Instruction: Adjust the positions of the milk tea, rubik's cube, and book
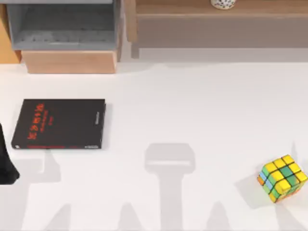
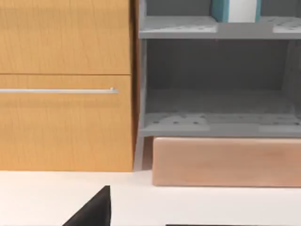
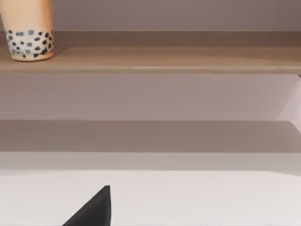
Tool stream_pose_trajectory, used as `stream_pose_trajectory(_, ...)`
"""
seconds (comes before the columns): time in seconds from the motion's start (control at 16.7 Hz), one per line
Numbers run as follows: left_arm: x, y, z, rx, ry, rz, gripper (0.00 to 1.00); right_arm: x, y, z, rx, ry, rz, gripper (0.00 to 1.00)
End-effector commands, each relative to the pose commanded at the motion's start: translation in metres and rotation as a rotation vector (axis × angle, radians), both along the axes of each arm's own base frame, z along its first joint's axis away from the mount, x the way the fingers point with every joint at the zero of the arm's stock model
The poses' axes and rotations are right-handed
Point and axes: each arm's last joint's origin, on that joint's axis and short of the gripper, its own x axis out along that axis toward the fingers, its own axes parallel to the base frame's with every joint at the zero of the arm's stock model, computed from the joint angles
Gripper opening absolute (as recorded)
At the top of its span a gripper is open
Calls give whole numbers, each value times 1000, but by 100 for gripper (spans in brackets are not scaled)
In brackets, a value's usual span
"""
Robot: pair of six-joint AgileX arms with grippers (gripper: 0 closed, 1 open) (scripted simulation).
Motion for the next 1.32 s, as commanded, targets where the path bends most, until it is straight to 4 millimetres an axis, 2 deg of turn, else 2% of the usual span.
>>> stream_pose_trajectory(0.18, 0, 0, 0, 0, 0, 0, 100, 0, 0, 2, 0, -2, 0, 100)
stream_pose_trajectory(0.3, 0, 0, 0, 0, 0, 0, 100, 1, 1, 14, -1, -14, -1, 100)
stream_pose_trajectory(0.48, 0, 0, 0, 0, 0, 0, 100, 10, 5, 45, -2, -32, -4, 100)
stream_pose_trajectory(0.66, 0, 0, 0, 0, 0, 0, 100, 32, 14, 83, -3, -41, -7, 100)
stream_pose_trajectory(0.84, 0, 0, 0, 0, 0, 0, 100, 73, 30, 118, -4, -42, -10, 100)
stream_pose_trajectory(1.02, 0, 0, 0, 0, 0, 0, 100, 129, 58, 137, -6, -34, -12, 100)
stream_pose_trajectory(1.14, 0, 0, 0, 0, 0, 0, 100, 168, 82, 137, -8, -25, -13, 100)
stream_pose_trajectory(1.32, 0, 0, 0, 0, 0, 0, 100, 221, 122, 120, -14, -10, -14, 100)
